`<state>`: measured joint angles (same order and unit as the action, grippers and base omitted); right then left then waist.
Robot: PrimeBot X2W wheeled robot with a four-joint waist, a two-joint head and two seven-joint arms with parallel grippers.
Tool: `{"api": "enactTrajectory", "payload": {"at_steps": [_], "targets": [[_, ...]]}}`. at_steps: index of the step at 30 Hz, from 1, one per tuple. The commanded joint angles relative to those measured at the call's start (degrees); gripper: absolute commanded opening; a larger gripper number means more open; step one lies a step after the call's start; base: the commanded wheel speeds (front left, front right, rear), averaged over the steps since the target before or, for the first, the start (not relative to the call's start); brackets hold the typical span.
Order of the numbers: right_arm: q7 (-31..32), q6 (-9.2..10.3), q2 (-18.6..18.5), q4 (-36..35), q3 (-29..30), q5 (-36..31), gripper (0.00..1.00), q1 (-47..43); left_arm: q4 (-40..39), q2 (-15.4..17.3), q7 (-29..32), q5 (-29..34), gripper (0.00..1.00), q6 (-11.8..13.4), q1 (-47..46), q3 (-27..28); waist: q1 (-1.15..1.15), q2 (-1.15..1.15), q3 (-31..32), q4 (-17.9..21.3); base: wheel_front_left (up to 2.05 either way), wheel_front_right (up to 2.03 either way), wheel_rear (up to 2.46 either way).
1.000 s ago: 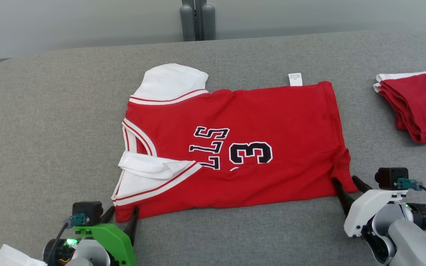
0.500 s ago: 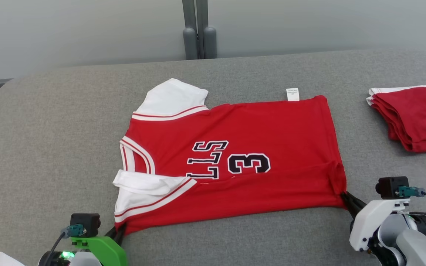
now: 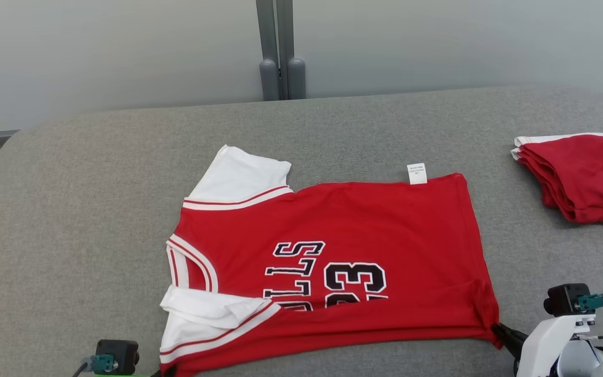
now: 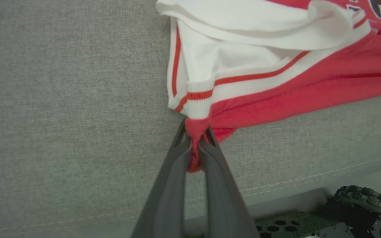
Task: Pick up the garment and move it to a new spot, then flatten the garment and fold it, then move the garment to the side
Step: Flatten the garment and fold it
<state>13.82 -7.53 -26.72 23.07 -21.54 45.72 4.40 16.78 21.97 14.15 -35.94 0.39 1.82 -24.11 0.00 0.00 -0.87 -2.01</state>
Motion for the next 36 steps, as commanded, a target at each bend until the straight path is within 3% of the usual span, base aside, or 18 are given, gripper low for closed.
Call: {"api": "enactTrajectory", "payload": {"at_steps": [1,2,3,4,5,6,14,21,28,36], "targets": [[0.44,0.08,-0.26,-0.53,0.79,-0.23,0.0,-1.27,-0.83,0.68,0.45,-0.31,0.0,0.74,1.3,0.26,0.0,0.0,0.01,0.17,0.0,0.0,0.0],[0.69,0.08,-0.16,-1.16,1.47,-0.53,0.0,-1.67,-1.62,0.73,0.56,-0.49,0.0,1.28,1.63,0.54,0.0,0.0,-0.01,0.24,0.0,0.0,0.0],[0.75,0.08,-0.03,-1.58,1.96,-0.88,0.13,-1.96,-2.09,0.79,0.61,-0.55,0.0,1.6,1.98,0.69,0.0,0.0,0.01,0.32,0.0,0.0,0.0],[0.45,0.08,0.22,-2.02,2.71,-1.37,1.0,-2.27,-2.53,0.89,0.72,-0.62,0.15,1.97,2.44,0.75,0.0,0.0,0.06,0.44,0.0,0.0,0.0],[0.43,0.08,0.47,-2.26,3.2,-1.74,1.0,-2.59,-2.72,0.94,0.68,-0.62,0.8,2.21,2.67,0.78,0.0,0.0,0.14,0.54,0.0,0.0,0.0],[0.48,0.08,0.83,-2.6,3.75,-2.16,1.0,-2.98,-2.97,0.97,0.76,-0.6,1.0,2.43,2.91,0.75,0.0,0.0,0.29,0.62,0.0,0.0,0.0],[0.27,0.06,1.96,-5.59,7.41,-5.78,1.0,-4.5,-5.47,2.66,1.7,0.22,1.0,3.38,3.34,0.77,0.0,0.0,0.54,0.88,0.0,0.0,0.0],[-2.99,0.04,2.68,-9.5,12.09,-7.46,1.0,-2.53,-8.99,4.41,-0.88,2.57,1.0,3.99,-2.32,2.39,0.0,0.0,-0.87,0.63,0.0,0.0,0.0],[-4.72,0.03,4.12,-9.92,14.8,-8.79,1.0,4.63,-8.53,5.35,-0.74,2.64,1.0,0.98,-14.4,3.68,0.0,0.0,-6.51,1.31,0.0,0.0,0.0],[-3.62,0.03,4.09,-5.18,11.84,-7.87,1.0,18.75,0.47,4.6,3.86,2.55,1.0,-5.66,-34.31,1.11,0.0,0.0,-15.7,2.64,0.0,0.0,0.0]]}}
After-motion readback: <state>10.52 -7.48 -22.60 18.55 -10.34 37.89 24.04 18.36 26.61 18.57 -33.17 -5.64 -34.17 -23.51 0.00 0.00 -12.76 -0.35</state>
